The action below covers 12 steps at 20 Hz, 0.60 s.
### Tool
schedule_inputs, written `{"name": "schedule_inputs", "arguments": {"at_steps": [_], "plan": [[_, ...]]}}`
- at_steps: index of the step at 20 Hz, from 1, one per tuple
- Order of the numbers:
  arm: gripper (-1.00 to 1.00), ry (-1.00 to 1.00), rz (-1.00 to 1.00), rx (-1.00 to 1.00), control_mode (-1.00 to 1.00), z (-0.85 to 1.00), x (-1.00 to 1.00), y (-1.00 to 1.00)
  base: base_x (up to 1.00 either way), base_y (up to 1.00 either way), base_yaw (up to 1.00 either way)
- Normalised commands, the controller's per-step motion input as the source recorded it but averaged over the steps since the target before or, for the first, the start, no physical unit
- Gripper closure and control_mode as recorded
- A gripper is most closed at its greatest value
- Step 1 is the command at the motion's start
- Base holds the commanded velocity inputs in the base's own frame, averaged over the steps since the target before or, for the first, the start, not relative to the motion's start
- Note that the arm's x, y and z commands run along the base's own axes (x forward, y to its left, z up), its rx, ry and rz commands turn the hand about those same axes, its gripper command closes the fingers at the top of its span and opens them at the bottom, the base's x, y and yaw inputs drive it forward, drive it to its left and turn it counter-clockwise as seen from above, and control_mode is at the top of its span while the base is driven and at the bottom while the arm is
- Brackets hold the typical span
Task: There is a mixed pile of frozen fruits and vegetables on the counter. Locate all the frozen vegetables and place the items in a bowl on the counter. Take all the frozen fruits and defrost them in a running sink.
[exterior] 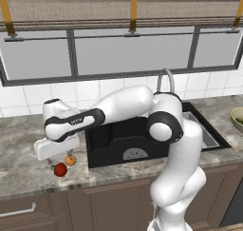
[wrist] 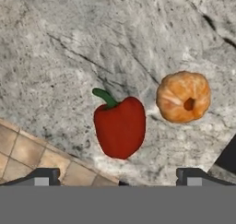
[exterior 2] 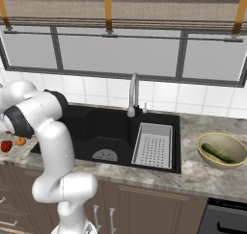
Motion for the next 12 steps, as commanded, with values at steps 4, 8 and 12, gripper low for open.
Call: {"name": "schedule_inputs", "arguments": {"at_steps": [4, 8, 12], "plan": [[-1.00, -0.12, 0.00, 0.00, -1.00, -0.42, 0.01, 0.03, 0.00, 0.00, 0.00], [-1.00, -0.05, 0.00, 0.00, -1.00, -0.39, 0.00, 0.00, 0.00, 0.00, 0.00], [-1.00, -0.02, 0.00, 0.00, -1.00, -0.30, 0.00, 0.00, 0.00, 0.00, 0.00]]}}
